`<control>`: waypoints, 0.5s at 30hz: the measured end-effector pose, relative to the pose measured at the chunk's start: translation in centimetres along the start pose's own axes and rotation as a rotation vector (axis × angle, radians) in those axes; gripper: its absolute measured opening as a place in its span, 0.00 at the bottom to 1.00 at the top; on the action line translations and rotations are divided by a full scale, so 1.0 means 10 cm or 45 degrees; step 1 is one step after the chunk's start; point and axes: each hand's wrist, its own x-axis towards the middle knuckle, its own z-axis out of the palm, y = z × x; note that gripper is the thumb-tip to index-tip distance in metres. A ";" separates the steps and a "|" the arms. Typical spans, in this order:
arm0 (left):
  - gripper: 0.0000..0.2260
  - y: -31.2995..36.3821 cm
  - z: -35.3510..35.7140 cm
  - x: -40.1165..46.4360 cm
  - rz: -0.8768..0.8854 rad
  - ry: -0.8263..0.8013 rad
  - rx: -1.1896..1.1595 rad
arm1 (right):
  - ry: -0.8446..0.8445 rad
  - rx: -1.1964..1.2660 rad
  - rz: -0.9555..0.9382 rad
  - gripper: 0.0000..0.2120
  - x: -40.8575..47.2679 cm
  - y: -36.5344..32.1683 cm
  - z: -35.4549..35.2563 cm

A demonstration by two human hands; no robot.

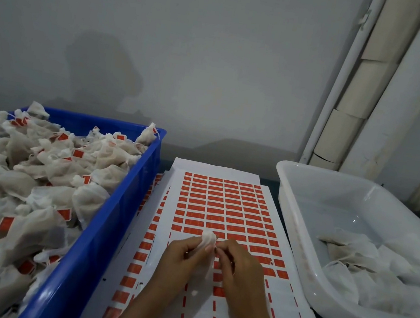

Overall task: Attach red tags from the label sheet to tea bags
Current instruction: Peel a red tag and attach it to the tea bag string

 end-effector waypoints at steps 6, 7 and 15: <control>0.10 -0.02 -0.04 -0.01 -0.057 -0.098 -0.150 | 0.073 0.091 0.081 0.14 0.03 -0.01 0.01; 0.09 -0.02 -0.05 -0.01 -0.061 -0.088 -0.147 | 0.129 0.132 0.063 0.11 0.01 -0.03 0.01; 0.06 0.04 -0.04 0.00 -0.041 0.125 -0.048 | 0.199 0.293 0.016 0.04 -0.01 -0.07 0.06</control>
